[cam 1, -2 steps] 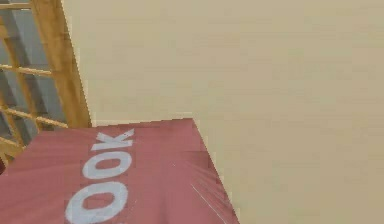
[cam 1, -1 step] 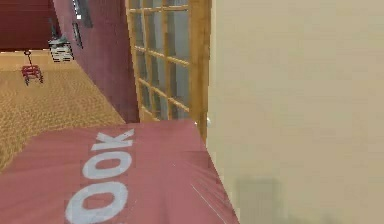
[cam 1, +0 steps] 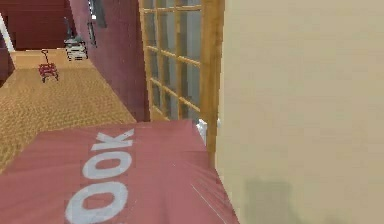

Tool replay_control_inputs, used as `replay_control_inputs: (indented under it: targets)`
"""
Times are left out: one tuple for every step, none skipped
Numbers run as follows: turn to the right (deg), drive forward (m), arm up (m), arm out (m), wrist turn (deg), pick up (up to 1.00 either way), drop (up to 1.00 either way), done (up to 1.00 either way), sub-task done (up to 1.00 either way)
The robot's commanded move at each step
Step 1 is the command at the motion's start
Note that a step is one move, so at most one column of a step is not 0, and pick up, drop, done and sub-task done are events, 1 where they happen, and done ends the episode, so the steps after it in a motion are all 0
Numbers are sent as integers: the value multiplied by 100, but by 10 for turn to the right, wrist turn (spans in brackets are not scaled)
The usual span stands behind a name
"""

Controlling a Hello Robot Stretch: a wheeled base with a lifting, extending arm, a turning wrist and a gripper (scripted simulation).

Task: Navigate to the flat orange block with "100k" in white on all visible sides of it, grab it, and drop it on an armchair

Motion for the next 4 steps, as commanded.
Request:
replay_control_inputs:
  targets:
    - [0,20,0,0,0,0,0,0,0]
    - [-210,0,0,0,0,0,0,0,0]
    - [0,25,0,0,0,0,0,0,0]
    - [-210,0,0,0,0,0,0,0,0]
